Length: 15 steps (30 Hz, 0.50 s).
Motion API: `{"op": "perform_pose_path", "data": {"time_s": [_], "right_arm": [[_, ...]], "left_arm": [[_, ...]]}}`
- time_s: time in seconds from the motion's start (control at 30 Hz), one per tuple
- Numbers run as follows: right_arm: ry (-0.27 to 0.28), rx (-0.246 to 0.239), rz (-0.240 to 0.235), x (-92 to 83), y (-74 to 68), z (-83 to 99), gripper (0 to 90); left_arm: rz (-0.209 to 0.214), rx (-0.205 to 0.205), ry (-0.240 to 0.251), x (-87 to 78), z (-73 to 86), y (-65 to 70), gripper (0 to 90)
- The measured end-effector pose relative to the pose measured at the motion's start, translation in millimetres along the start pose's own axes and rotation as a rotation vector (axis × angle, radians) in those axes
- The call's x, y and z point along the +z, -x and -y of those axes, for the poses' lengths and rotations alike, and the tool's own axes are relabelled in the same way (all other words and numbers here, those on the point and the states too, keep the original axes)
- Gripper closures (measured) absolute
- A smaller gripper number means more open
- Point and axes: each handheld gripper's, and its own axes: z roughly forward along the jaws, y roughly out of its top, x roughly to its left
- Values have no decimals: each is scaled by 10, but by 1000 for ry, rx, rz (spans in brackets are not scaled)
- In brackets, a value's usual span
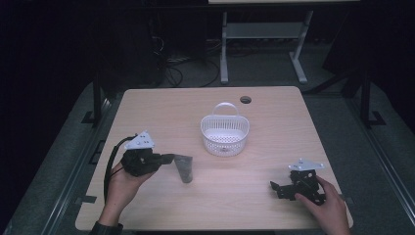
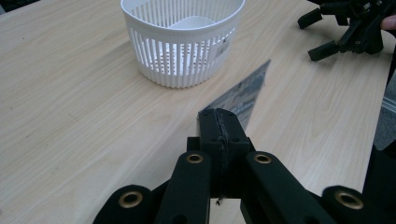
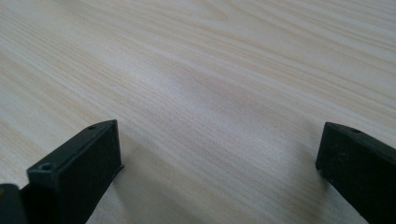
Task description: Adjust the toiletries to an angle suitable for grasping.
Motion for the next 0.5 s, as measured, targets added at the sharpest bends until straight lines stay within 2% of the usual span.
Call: {"op": "perform_pose_path", "data": {"time_s": [0.5], "right_arm": [[0, 0, 0, 0, 0, 0, 0]], "left_arm": [[-8, 3, 6, 88, -40, -115, 896]]}}
